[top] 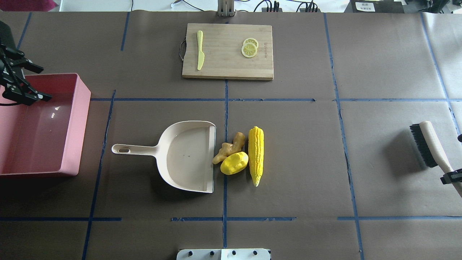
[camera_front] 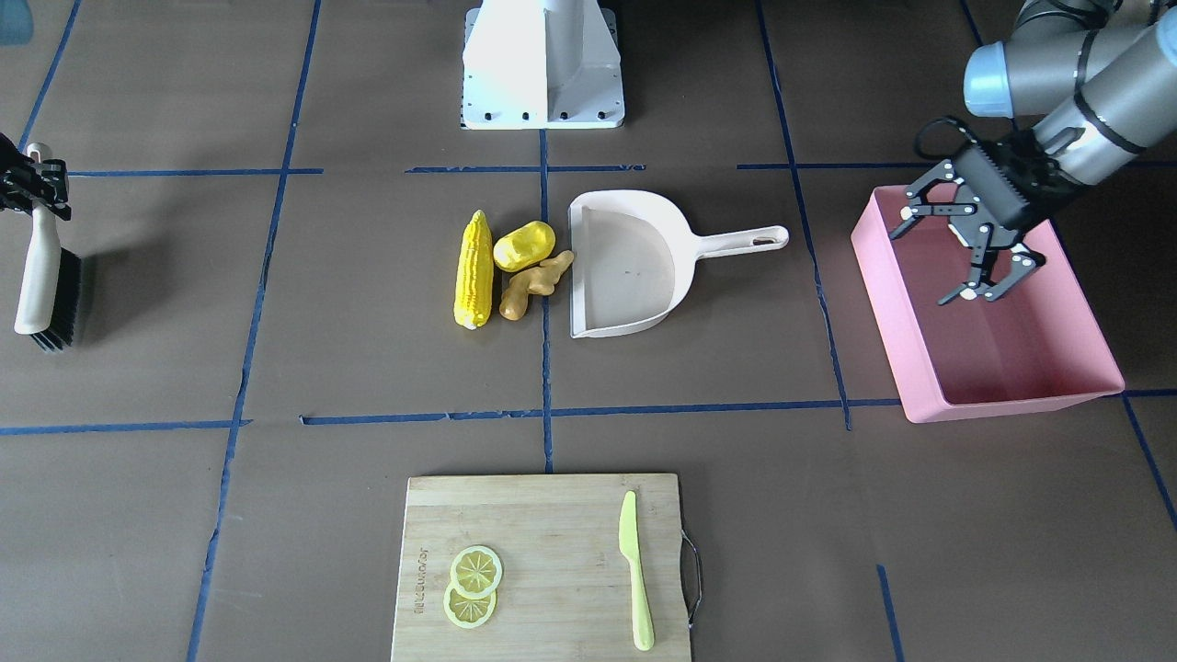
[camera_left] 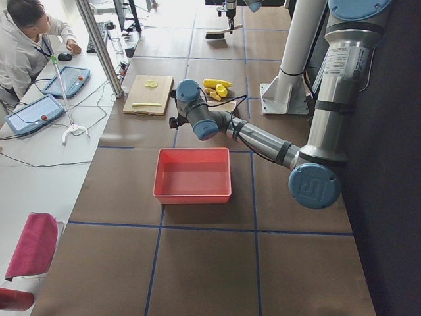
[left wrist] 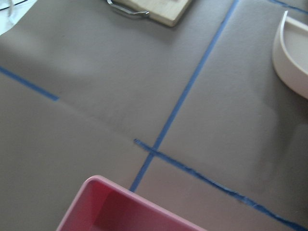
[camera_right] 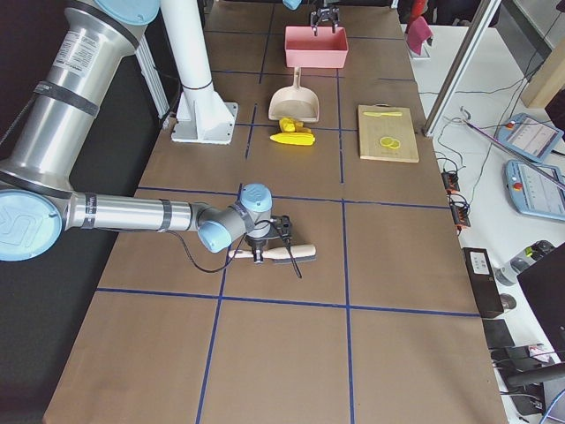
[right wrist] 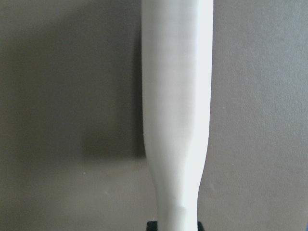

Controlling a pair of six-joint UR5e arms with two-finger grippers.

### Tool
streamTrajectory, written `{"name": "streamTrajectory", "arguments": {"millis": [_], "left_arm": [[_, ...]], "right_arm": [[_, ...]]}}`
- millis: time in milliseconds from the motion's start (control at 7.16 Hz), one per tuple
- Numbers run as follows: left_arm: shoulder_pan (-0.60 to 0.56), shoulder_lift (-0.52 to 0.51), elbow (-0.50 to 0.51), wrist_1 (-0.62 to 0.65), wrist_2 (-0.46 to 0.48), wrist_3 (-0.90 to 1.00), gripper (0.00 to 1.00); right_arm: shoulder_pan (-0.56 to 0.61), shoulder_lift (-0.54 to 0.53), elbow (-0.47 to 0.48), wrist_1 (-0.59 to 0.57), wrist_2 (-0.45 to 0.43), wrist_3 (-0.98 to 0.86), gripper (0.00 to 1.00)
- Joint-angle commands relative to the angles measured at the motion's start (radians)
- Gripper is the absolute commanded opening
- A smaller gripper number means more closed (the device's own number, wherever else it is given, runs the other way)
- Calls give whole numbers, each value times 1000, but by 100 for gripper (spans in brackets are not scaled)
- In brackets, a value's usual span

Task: Sweep and dump trash into bin
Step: 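Reach the left gripper to the beige dustpan handle and grasp it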

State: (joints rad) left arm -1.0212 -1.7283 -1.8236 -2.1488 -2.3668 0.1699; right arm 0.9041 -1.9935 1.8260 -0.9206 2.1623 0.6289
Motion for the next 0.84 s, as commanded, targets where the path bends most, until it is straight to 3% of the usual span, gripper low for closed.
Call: {"name": "streamTrajectory", "arguments": {"millis": [0,140,419,698], "left_arm": [[134,-74,-8,1,14,0,100],[201,-97,-8,1,26,5,100],[323,-112,-5,1,168,7,100],[372,-108,7,1,175,8,100]], "right_arm": [[1,-2,1,2,1,0,0],[1,-2,-1,2,-1,0,0],[1,-2,-1,3,-2,0,0],[1,-4,-1,3,-1,0,0]]}}
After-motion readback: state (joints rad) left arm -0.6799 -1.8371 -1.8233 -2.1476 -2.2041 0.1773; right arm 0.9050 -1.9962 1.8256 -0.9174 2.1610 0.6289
